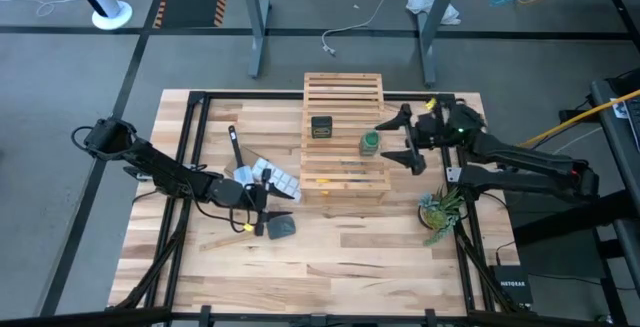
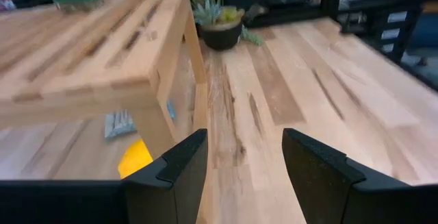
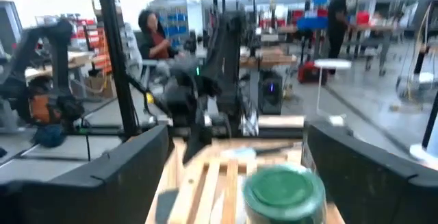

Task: Shelf spices
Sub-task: Put the brown seasoning bottle on the shelf

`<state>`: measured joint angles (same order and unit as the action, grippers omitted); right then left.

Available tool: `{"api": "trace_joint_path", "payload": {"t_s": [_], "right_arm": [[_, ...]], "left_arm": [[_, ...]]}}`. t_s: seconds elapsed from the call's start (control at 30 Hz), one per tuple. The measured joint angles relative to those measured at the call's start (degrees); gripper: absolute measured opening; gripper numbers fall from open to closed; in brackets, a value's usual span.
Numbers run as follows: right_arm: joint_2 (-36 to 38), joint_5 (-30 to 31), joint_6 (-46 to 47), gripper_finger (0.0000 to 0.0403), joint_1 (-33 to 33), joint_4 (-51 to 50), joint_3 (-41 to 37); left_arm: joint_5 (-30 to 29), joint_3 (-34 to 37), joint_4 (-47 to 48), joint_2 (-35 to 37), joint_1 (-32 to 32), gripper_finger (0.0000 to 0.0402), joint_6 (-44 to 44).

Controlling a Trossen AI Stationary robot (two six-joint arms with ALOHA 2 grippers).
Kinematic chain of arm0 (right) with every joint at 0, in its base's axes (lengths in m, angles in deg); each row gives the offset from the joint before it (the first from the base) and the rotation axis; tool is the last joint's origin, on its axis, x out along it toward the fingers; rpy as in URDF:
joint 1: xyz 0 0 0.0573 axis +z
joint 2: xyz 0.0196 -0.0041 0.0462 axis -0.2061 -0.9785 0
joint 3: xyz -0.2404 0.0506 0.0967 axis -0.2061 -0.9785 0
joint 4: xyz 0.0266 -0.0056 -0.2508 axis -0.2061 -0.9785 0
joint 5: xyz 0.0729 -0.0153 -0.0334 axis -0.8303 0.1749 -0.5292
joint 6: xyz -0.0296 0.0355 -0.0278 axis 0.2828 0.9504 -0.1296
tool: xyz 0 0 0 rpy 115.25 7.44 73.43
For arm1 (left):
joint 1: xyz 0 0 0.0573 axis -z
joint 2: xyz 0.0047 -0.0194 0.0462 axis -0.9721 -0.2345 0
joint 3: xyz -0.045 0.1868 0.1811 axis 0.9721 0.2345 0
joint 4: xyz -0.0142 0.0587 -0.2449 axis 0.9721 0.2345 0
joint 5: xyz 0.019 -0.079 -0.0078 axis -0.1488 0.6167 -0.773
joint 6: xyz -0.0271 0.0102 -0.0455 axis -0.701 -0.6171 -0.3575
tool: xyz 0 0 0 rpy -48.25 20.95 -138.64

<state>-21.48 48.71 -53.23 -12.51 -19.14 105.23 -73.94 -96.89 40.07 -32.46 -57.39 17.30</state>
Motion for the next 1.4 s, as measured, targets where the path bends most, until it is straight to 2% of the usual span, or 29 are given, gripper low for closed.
{"api": "trace_joint_path", "payload": {"t_s": [0.2,0.37,0.57,0.83,1.0,1.4], "right_arm": [[5.7,0.7,0.0,0.0358,0.0,-1.5,0.0],[9.7,-3.4,0.0,0.0358,0.0,-4.5,0.0],[12.9,-3.6,1.7,0.0358,0.0,-11.1,0.0],[17.2,-13.7,4.4,0.0358,0.1,-19.4,0.0],[19.3,-12.8,4.3,0.0358,0.1,-22.5,0.0],[19.1,-10.0,4.4,0.0358,0.1,-23.5,0.0]], "left_arm": [[0.0,0.0,5.8,0.0,0.0,0.0182,0.1],[0.0,0.0,10.4,0.0,0.0,0.0182,-0.1],[0.0,0.0,15.2,-0.1,0.0,0.0182,-0.2],[0.0,0.0,21.3,-0.1,0.1,0.0182,-0.2],[0.0,0.0,22.8,-0.1,0.1,0.0182,-0.2],[0.0,0.0,23.1,-0.1,0.0,0.0182,-0.2]]}}
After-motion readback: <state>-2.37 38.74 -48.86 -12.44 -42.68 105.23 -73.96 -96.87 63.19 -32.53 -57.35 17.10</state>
